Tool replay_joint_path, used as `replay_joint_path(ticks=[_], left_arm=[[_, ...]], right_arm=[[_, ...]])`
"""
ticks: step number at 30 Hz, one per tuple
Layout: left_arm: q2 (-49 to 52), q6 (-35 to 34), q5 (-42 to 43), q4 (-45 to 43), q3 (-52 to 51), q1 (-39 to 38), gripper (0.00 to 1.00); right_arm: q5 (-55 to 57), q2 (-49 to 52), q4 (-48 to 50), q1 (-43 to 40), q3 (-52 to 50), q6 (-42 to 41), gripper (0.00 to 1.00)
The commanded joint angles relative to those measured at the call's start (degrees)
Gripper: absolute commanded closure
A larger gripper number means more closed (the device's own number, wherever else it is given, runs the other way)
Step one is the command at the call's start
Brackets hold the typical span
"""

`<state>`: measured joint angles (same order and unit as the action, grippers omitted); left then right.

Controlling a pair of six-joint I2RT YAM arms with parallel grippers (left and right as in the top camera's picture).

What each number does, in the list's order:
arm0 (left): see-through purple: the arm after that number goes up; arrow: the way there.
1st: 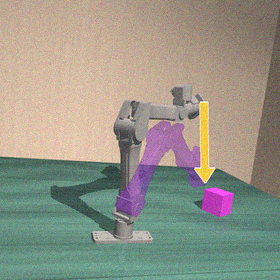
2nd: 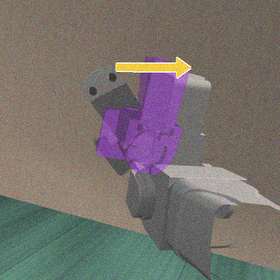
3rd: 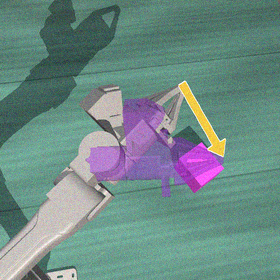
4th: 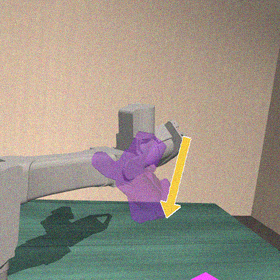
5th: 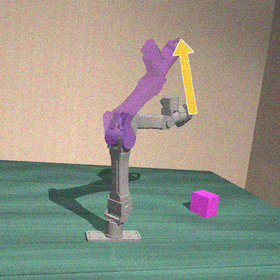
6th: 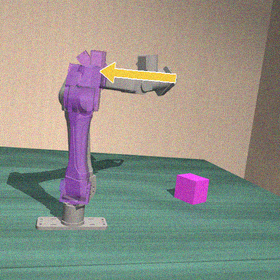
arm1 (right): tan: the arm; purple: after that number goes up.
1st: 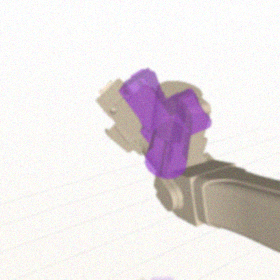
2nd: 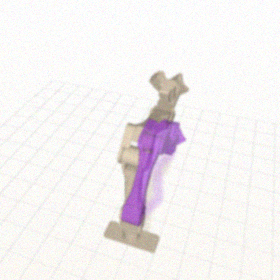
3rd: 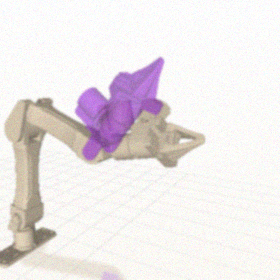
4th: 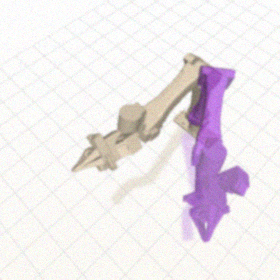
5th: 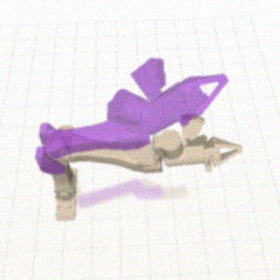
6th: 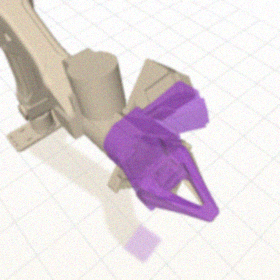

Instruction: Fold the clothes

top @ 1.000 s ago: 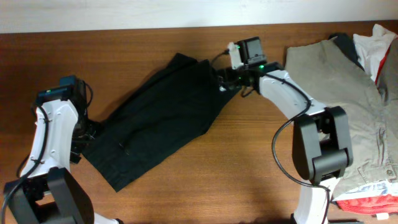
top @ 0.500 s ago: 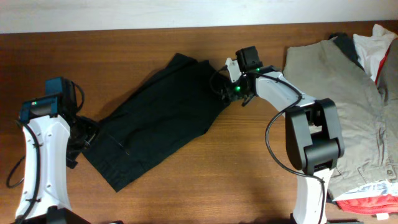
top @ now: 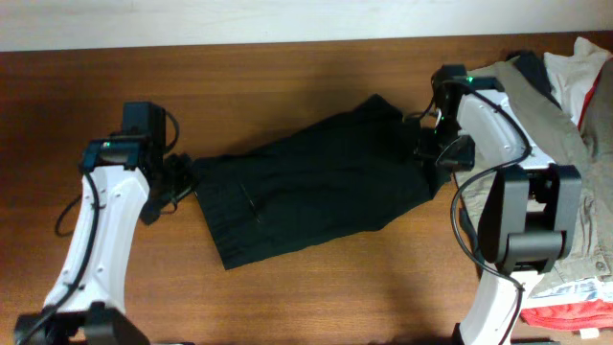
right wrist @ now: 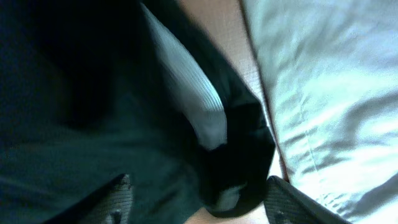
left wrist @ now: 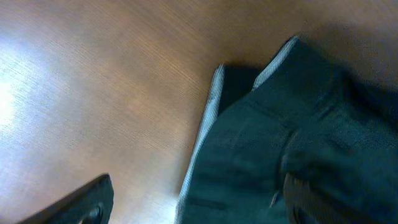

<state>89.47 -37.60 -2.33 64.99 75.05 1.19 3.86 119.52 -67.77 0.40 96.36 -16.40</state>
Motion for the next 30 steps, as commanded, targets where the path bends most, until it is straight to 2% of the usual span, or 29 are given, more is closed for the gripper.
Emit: replay_joint_path(ticks=[1,2,3,5,6,8,10,11,12,13,15,16,18,19,20,21,22,24,26,27,28,30], left_arm=[[7.5,5.6,2.6,-8.3,0.1,-0.6,0.13],[10.5,6.5,2.6,-11.2,0.1,-0.7,0.13],[13.8,6.5,2.6,-14.5,0.1,-0.7,0.13],[18.0,6.5,3.2,-19.4,0.1,-0.7,0.13],[19.1,6.5,5.5,-19.8,0.1,-0.7,0.25],[19.3,6.5,7.7,-18.1,0.1,-0.7,0.55],[19.3,6.5,7.5,-15.7,0.1,-0.7,0.64],[19.3,6.5,7.5,-14.7,0.1,-0.7,0.64],[19.3,6.4,7.5,-13.9,0.1,-0.7,0.64],[19.3,6.5,7.5,-12.8,0.1,-0.7,0.65],[19.3,6.4,7.5,-10.8,0.1,-0.8,0.68],[19.3,6.4,7.5,-9.5,0.1,-0.8,0.69],[19.3,6.4,7.5,-8.4,0.1,-0.8,0.69],[19.3,6.4,7.5,-6.1,0.1,-0.8,0.65],[19.3,6.4,7.5,-3.6,0.0,-0.8,0.43],[19.3,6.5,7.5,-2.5,0.0,-0.8,0.26],[19.3,7.5,7.8,-2.3,0.0,-0.8,0.18],[19.3,14.3,9.1,-3.7,0.0,-0.8,0.14],[19.3,15.7,12.0,-7.4,-2.5,-1.1,0.13],[19.3,18.1,17.1,-11.6,-5.5,-1.6,0.13],[19.3,18.0,19.3,-15.6,-9.3,-2.6,0.13],[19.3,18.0,22.4,-20.0,-14.4,-3.3,0.16]], right_arm=[[1.1,-1.6,0.2,0.2,4.9,0.4,0.14],[0.3,-1.3,0.3,0.2,4.8,2.8,0.15],[-5.1,-1.0,0.2,0.2,4.8,7.7,0.23],[-10.7,0.0,0.7,0.2,4.7,9.1,0.32],[-13.8,1.2,1.6,0.2,4.6,9.2,0.4],[-18.7,5.3,2.3,0.4,4.5,10.6,0.48],[-19.8,8.1,3.4,0.4,4.5,10.6,0.63],[-20.0,8.2,4.7,0.4,4.5,10.6,0.68],[-20.0,8.2,7.2,0.4,4.5,10.6,0.87],[-20.0,8.2,11.5,0.4,4.5,10.6,0.96],[-27.9,8.1,23.9,0.3,6.6,10.6,0.96],[-36.8,8.1,33.5,0.3,9.5,9.1,0.83],[-39.2,8.1,38.9,0.6,11.5,7.8,0.42],[-39.2,8.1,36.4,0.6,11.5,8.1,0.19],[-39.2,8.1,31.6,0.4,11.5,10.5,0.18],[-38.9,8.1,26.8,0.0,11.5,12.0,0.19],[-36.2,8.1,21.9,-0.6,11.6,12.0,0.19],[-32.6,6.4,15.1,-2.4,11.6,12.3,0.14],[-29.4,3.6,10.6,-3.2,11.6,13.6,0.12],[-27.4,2.9,8.5,-3.1,11.6,15.3,0.12],[-25.7,2.7,6.4,-3.1,11.6,16.0,0.13],[-23.7,2.7,2.9,-3.1,11.6,16.2,0.25]])
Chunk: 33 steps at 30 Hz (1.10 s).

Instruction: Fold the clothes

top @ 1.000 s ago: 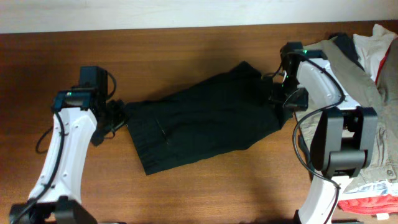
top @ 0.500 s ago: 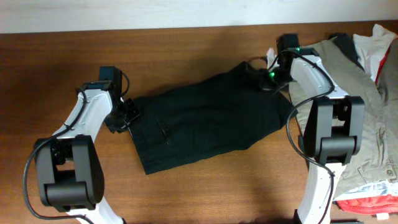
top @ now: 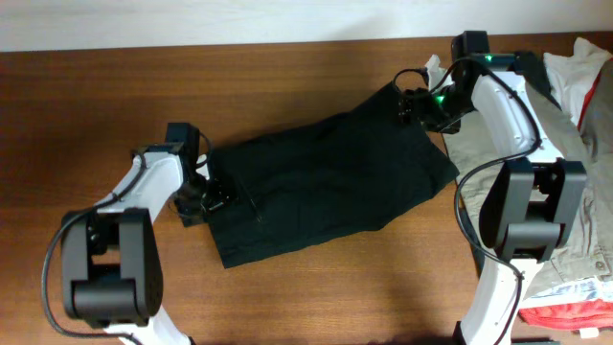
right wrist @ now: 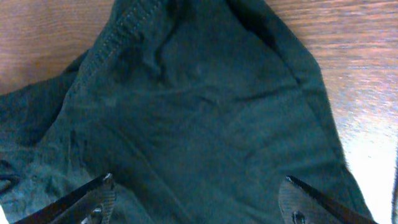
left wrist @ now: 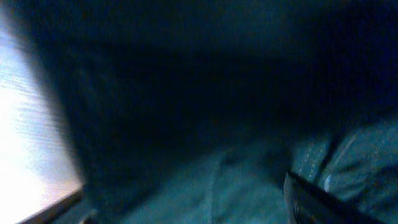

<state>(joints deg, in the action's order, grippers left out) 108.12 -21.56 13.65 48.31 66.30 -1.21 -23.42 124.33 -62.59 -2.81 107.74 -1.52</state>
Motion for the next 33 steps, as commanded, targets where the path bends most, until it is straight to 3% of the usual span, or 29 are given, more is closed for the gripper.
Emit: replay_joint_path(ticks=[1,2,3,5,7,8,9,10,13,16,18,20,22,24,27,29,31,33], left_arm=[[0.7,1.9,6.5,-4.4,-7.1,-0.9,0.29],[0.7,1.9,6.5,-4.8,-8.1,-0.9,0.68],[0.7,1.9,6.5,-4.8,-8.1,-0.9,0.98],[0.6,2.0,5.6,-2.4,-5.6,1.3,1.0],[0.6,2.7,0.8,6.4,3.5,5.9,1.0],[0.6,5.1,0.9,11.2,9.1,7.6,1.0],[0.6,6.6,0.9,18.1,16.8,9.0,1.0],[0.6,7.2,0.9,21.9,20.7,9.6,1.0],[0.6,7.6,1.0,35.8,35.5,9.7,1.0],[0.6,8.3,5.2,44.9,45.0,9.6,1.0],[0.6,8.4,11.2,46.5,47.9,9.6,1.0],[0.6,8.4,23.2,45.9,48.6,9.6,1.0],[0.6,8.4,25.2,44.8,48.6,9.6,1.0],[0.6,8.4,25.0,44.7,48.6,9.6,1.0],[0.6,8.4,23.9,42.0,48.6,9.6,1.0],[0.6,8.4,23.9,40.9,48.6,9.5,1.0],[0.6,6.8,23.9,38.7,48.6,7.3,1.0],[0.6,3.0,23.9,34.2,48.6,3.2,1.0]], right_arm=[[3.6,-2.1,-3.5,0.2,0.2,1.4,0.27],[3.6,-2.1,-4.8,0.2,0.2,1.4,0.28],[3.6,-2.1,-5.7,0.2,0.2,1.8,0.33],[3.6,-2.1,-8.2,0.5,0.2,2.7,0.43],[3.5,-2.1,-10.9,3.7,0.2,7.4,0.58],[3.6,-2.1,-11.0,6.0,0.1,8.9,0.68],[3.6,-2.1,-10.0,9.7,-0.4,8.8,0.88],[3.4,-2.1,-8.7,12.6,-1.4,8.8,0.92],[-1.2,-2.0,-1.4,24.1,-5.8,8.1,0.92],[-1.2,-0.7,12.5,35.2,-10.1,1.6,0.92],[-1.5,2.0,18.8,40.8,-10.7,0.6,0.92],[-1.5,4.7,23.3,46.4,-10.7,0.6,0.92],[-1.3,5.2,25.4,48.7,-10.7,1.1,0.91],[4.0,4.2,21.9,46.6,-9.4,1.2,0.92],[16.0,-1.1,7.8,34.6,-2.9,1.2,0.95],[16.6,-1.9,3.7,26.5,-3.0,1.9,0.94],[16.6,-0.7,2.3,17.9,-7.5,2.6,0.94],[16.4,-0.4,3.8,14.3,-13.1,2.6,0.94]])
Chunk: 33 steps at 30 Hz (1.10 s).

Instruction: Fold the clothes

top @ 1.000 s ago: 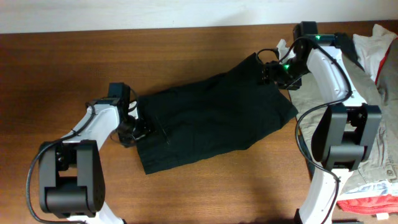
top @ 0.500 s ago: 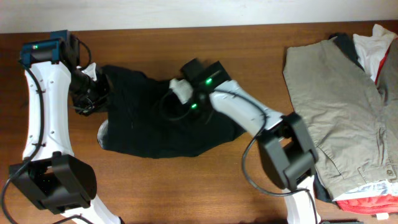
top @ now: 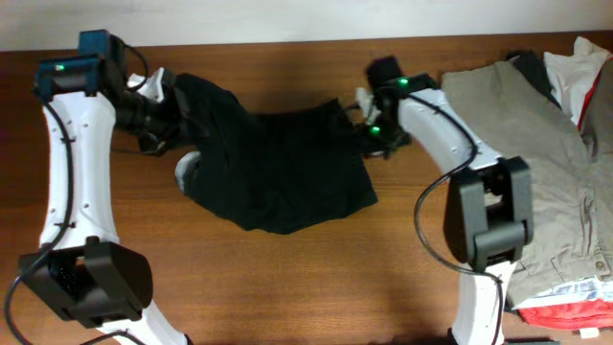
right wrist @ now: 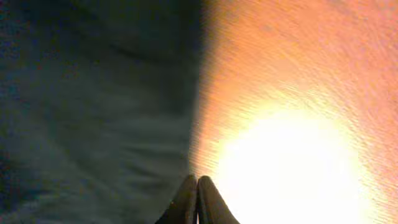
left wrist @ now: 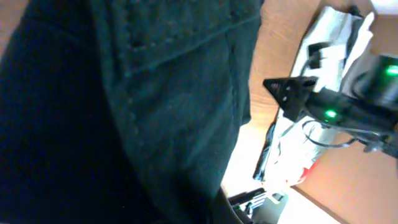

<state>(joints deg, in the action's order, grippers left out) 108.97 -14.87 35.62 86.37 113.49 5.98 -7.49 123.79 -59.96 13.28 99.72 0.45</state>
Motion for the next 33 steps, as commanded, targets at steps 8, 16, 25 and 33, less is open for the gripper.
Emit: replay_joint_path(ticks=[8,16,25,33], left_arm=[[1.5,-14.1,-11.5,-23.6,1.0,-29.3,0.85],[4.7,-11.0,-31.0,-28.4,1.0,-22.9,0.27],[31.2,3.0,-12.2,-38.6,1.0,-17.1,0.17],[27.5,3.0,-16.9,-33.2,3.6,-4.2,1.0]], right_arm=[[-3.0,-0.3,3.7,-0.2,-13.2,-0.1,0.96],[-1.2,-12.5,-14.9,-18.6,3.2,-0.7,0.75],[-7.3,-13.1,-18.3,-17.0,3.2,1.9,0.7],[-6.9,-13.1,-18.9,-17.0,3.2,2.3,0.7]])
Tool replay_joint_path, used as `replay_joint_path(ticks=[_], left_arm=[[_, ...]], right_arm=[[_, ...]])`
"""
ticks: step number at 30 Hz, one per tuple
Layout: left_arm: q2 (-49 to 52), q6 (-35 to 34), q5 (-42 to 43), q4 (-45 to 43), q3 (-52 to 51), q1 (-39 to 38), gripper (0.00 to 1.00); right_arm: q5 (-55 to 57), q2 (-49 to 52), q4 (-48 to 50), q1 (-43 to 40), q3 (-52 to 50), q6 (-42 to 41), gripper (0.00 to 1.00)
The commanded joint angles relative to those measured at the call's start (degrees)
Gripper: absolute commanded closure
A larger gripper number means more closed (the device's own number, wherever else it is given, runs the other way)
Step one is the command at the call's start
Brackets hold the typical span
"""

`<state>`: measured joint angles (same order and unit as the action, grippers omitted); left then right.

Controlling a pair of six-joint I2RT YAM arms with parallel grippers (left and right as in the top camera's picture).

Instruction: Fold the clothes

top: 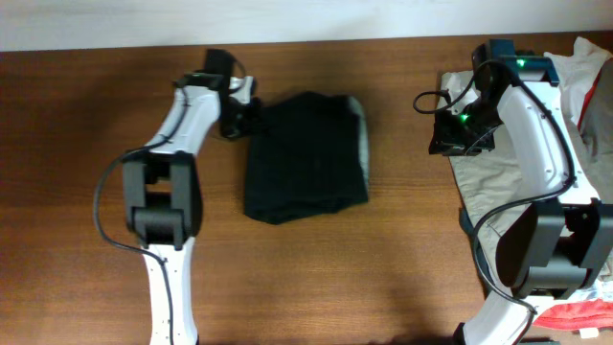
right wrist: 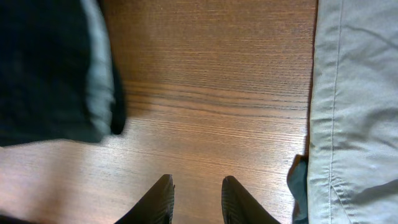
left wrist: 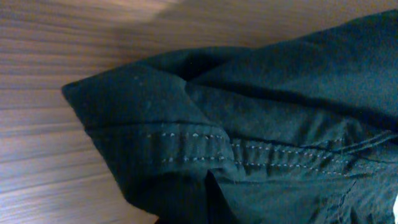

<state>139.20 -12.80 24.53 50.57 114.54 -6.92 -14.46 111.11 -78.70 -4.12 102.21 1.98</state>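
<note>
A black garment (top: 305, 158) lies folded into a compact block at the table's middle, with a pale lining strip along its right edge. My left gripper (top: 235, 120) sits at its upper left corner. In the left wrist view the stitched hem of the garment (left wrist: 249, 112) fills the frame and runs down into the jaws, which look shut on it. My right gripper (top: 450, 134) hangs open over bare wood, its fingers (right wrist: 163, 199) empty, with the black garment (right wrist: 50, 68) off to its left.
A khaki garment (top: 488, 182) lies spread at the table's right, and its edge (right wrist: 360, 93) is just right of my right gripper. White cloth (top: 584, 67) lies at the far right corner. A red and white item (top: 565, 311) sits at the front right.
The black garment was loose and stretched from the far left; it now lies folded at the middle. The right gripper let go, opened and moved right to the khaki garment. The left gripper moved right.
The black garment first lay spread diagonally with both grippers open at its ends. Both then stood open over its corners. Later both were shut on it, the left lifting it toward the far left corner. Now it is a folded block, held only by the left.
</note>
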Motion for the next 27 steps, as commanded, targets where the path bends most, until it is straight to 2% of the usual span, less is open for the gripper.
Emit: replay_joint_path(ticks=[1,3,6,9,10,12,14,15,17,18,19,20,21,22,23,24,25,27], left_arm=[[-5.4,0.9,-10.5,4.7,3.5,16.2,1.0],[-8.3,-1.1,-13.5,5.6,3.5,27.5,1.0],[-8.7,-7.0,-13.5,8.8,3.5,44.2,1.0],[-8.7,-7.3,-12.7,13.4,3.5,56.3,1.0],[-8.7,-7.3,-8.7,15.8,3.5,59.3,0.82],[-8.8,-7.3,-5.2,18.2,3.5,60.5,0.78],[-10.6,-8.5,-6.8,21.6,3.5,60.7,0.76],[-12.5,-8.6,-6.9,22.5,3.5,60.6,0.76],[-17.2,-7.4,-6.9,24.3,3.5,57.8,0.75],[-19.4,-5.5,-6.9,25.2,3.5,54.6,0.74],[-20.9,-3.3,-7.0,26.0,3.5,50.5,0.73],[-21.5,-1.1,-7.7,26.4,3.5,43.9,0.73],[-21.5,0.6,-10.6,27.0,3.5,35.5,0.72],[-21.5,1.5,-12.0,27.2,3.5,31.2,0.73],[-21.5,3.5,-13.8,27.0,3.5,25.7,0.61],[-21.5,4.2,-19.1,26.9,3.5,17.4,0.21],[-21.5,5.8,-22.5,27.1,3.5,11.6,0.01],[-21.5,11.2,-26.2,29.4,3.5,3.2,0.01]], right_arm=[[0.1,-0.5,-0.1,0.3,0.7,0.8,0.7],[0.1,-0.5,0.0,0.3,0.7,0.8,0.7],[0.1,-0.4,0.0,0.3,0.7,0.8,0.7],[0.1,-0.4,0.1,0.3,0.7,0.8,0.7],[0.1,-0.4,0.1,0.3,0.7,0.8,0.7],[0.1,-0.4,0.0,0.3,0.7,0.8,0.69],[0.1,-0.4,0.0,0.3,0.7,0.8,0.69],[0.1,-0.4,0.0,0.3,0.7,0.8,0.63],[-0.4,-0.4,0.3,0.4,0.7,0.8,0.42],[-0.4,-0.4,0.3,0.4,0.7,0.7,0.27],[-0.5,-0.4,0.3,0.4,0.7,0.8,0.07],[-1.1,-0.4,0.6,0.3,0.7,0.8,0.01],[-2.1,-0.4,1.6,0.4,0.7,0.8,0.01],[-2.1,-0.4,2.3,0.4,0.7,0.8,0.01],[-2.8,-0.4,2.9,0.4,0.7,0.8,0.01],[-3.1,-0.4,3.2,0.4,0.7,0.8,0.01],[-3.0,-0.4,3.3,0.3,0.7,0.8,0.01],[-2.6,-0.4,2.7,0.3,0.7,1.2,0.01]])
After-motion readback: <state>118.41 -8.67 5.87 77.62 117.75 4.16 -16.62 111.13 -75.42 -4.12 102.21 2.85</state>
